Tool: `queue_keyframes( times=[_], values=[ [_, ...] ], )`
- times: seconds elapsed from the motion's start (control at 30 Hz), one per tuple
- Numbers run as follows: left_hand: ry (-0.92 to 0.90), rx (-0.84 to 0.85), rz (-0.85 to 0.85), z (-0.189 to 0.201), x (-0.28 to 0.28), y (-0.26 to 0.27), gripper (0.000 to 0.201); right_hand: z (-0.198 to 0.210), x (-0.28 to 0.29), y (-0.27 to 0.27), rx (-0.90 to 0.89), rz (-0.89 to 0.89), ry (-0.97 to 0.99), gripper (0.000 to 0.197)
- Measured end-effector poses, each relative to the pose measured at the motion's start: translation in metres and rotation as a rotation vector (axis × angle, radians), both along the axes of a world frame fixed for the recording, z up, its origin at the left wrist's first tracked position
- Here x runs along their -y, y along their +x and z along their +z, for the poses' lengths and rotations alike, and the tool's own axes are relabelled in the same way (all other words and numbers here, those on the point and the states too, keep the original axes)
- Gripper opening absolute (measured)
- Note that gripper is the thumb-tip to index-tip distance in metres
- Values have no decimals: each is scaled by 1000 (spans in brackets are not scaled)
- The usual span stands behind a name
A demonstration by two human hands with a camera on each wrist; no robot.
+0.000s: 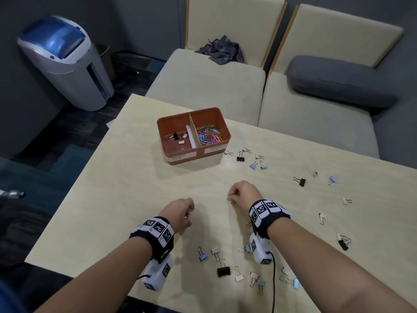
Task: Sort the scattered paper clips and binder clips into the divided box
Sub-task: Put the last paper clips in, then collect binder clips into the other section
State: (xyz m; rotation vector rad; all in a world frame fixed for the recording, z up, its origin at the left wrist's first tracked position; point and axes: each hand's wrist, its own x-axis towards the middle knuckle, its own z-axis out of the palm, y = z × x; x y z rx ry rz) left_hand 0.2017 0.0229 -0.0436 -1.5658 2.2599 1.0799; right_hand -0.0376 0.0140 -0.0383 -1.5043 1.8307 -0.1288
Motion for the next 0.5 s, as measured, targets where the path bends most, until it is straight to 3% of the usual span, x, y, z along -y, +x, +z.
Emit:
queue_keyframes(
  times=[0.23, 0.37, 0.5],
  values=[
    [68, 45, -14, 9, 25, -6, 17, 10, 16, 0, 167, -160, 85, 15],
    [104, -59, 111, 14, 48, -6, 8, 15, 41, 1, 200, -207, 54, 21],
    [200, -201, 205, 19, 69, -6, 17, 14, 71, 1, 247, -279, 28, 27]
  ],
)
